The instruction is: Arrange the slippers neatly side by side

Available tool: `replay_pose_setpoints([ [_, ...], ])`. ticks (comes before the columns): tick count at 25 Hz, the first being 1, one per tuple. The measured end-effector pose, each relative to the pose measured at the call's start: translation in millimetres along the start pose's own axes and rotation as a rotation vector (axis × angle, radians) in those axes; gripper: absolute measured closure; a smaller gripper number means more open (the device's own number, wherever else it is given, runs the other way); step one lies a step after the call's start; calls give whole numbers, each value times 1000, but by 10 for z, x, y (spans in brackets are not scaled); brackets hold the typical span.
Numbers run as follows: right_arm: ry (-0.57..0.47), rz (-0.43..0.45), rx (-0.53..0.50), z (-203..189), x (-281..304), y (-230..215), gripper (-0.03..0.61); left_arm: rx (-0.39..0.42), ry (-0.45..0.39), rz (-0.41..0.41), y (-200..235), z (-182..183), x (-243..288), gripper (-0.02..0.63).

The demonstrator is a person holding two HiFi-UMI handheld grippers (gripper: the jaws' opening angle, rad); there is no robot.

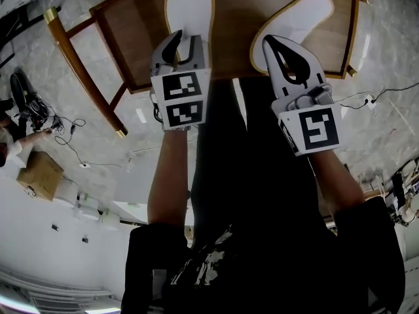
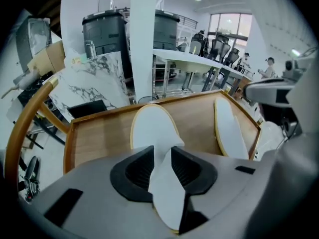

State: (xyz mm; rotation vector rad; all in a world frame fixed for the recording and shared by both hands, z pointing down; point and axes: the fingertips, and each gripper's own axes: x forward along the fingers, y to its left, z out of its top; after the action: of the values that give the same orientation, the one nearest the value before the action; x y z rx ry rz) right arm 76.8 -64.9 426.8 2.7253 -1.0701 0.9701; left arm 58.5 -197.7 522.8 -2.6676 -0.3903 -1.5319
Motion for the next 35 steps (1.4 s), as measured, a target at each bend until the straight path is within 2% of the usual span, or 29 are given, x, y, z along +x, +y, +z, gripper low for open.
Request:
replay_pose_setpoints([
  [10,-1,0,1,-22,-20,-9,580,-76,-3,-45,-145,58,76,506],
  [18,-12,6,4,-30,-52,-42,580,-23,11,-17,-127,31,72,476],
  [24,-63,36,-34,57,-120,-42,580,-40,3,14,-104,-10,-24,463],
  [27,-103,92,-57,130,-192,-95,580,-62,-14,55,-87,-48,-171,469],
  [28,-113,119,-69,138,-215,-132,580,-72,-24,74,-79,-60,-235,492],
  [30,-89,170,-117,86,-254,-245,580,-90,-39,105,-98,-93,-347,579],
  [35,85,297,-348,-227,-253,-490,580,-140,-83,102,-354,-133,-511,609],
])
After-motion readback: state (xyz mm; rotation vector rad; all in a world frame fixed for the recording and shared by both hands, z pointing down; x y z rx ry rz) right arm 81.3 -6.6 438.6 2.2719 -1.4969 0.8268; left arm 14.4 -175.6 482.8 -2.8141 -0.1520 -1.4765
